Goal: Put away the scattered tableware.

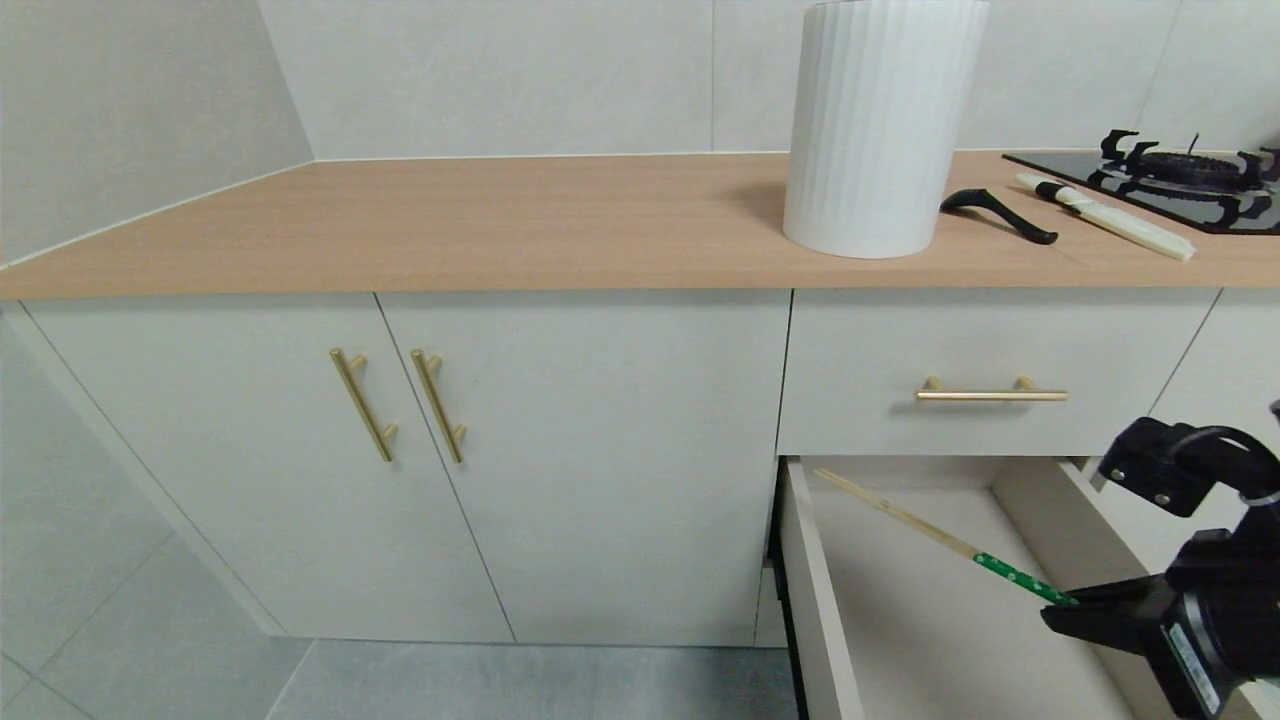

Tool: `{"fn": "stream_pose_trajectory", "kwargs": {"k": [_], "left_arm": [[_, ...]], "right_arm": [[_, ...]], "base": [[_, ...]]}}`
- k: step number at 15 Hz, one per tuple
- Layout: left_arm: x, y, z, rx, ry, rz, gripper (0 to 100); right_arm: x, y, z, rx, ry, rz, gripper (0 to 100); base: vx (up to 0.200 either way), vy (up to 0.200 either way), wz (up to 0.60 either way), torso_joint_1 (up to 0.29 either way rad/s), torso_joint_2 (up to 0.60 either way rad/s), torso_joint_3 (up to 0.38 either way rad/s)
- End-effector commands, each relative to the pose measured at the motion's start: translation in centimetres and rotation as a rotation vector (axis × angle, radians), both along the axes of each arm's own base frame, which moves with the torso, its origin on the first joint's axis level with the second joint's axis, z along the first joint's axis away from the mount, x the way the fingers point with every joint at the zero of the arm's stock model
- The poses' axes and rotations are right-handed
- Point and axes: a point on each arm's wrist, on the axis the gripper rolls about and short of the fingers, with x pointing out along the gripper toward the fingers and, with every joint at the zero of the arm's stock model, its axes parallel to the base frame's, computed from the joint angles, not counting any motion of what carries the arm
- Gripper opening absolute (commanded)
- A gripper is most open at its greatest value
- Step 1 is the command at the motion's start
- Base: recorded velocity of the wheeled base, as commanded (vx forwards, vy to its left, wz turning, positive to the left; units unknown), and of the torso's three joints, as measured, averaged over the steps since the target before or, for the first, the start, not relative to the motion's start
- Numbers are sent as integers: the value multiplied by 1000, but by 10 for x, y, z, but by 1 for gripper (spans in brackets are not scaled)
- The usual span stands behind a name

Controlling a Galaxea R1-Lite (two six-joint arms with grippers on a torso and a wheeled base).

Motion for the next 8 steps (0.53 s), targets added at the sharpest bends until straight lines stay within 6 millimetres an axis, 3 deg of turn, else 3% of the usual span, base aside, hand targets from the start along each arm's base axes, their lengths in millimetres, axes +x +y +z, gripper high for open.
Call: {"fn": "stream_pose_trajectory", "kwargs": {"k": [1, 6, 8], "left_arm": [[0, 0, 0, 0, 0, 0, 100], [0, 0, 0, 0, 0, 0, 100], [0, 0, 0, 0, 0, 0, 100]], "right_arm": [[40, -1, -22, -49, 127, -92, 0], [96, 8, -60, -30, 305, -244, 0], [126, 19, -91, 2, 393, -342, 0]], "base": [[0, 0, 0, 0, 0, 0], [0, 0, 0, 0, 0, 0], [0, 0, 0, 0, 0, 0]]}}
